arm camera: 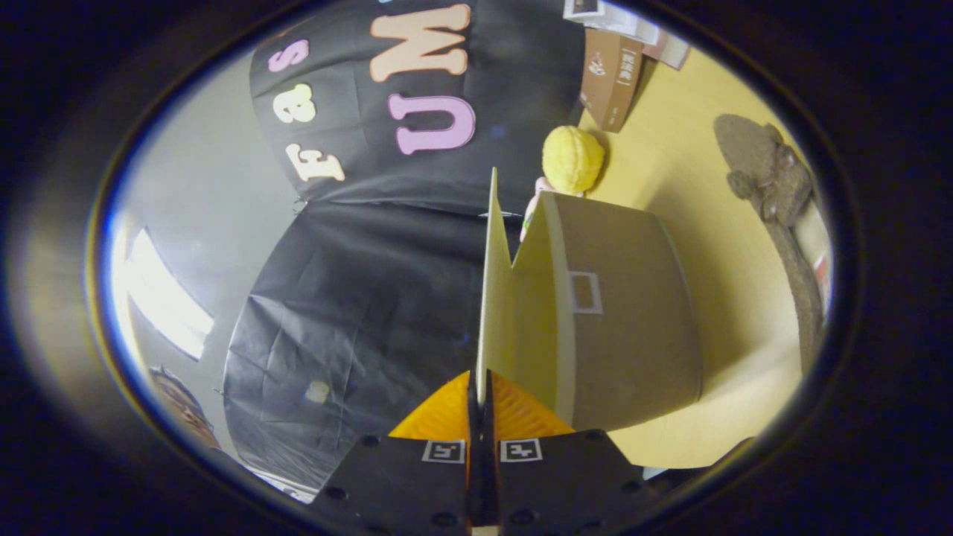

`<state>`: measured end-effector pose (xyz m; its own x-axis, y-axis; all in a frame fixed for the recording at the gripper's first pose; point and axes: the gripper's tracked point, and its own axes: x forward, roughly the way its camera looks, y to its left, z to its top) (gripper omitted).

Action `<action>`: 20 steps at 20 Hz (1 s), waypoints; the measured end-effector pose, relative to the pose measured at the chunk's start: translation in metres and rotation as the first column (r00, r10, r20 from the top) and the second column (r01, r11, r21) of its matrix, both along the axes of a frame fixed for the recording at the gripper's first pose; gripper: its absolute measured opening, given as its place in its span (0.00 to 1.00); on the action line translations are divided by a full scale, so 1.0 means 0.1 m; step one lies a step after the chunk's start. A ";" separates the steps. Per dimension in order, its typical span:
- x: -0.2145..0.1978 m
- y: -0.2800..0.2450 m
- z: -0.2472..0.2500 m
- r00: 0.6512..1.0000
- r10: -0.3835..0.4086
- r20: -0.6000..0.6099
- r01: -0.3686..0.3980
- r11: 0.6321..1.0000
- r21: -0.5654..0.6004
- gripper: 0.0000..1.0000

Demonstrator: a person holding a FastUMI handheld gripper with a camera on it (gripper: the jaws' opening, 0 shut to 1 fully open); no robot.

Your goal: Open the storage box then place both shoes into the box .Put the left shoe in first, then the right shoe, with the right side of both shoes facing outward in a uniform manner.

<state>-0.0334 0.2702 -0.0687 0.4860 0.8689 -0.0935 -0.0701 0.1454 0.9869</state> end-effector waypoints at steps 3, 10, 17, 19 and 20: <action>0.04 0.18 0.34 0.999 0.020 0.049 -0.019 0.999 -0.029 0.03; 0.03 0.84 0.91 0.979 0.105 0.172 -0.090 0.992 -0.092 0.03; -0.02 1.63 1.13 0.959 0.178 0.219 -0.147 0.978 -0.150 0.04; -0.03 1.84 1.12 0.952 0.191 0.237 -0.148 0.971 -0.188 0.06; -0.05 1.93 1.11 0.949 0.197 0.246 -0.146 0.967 -0.208 0.06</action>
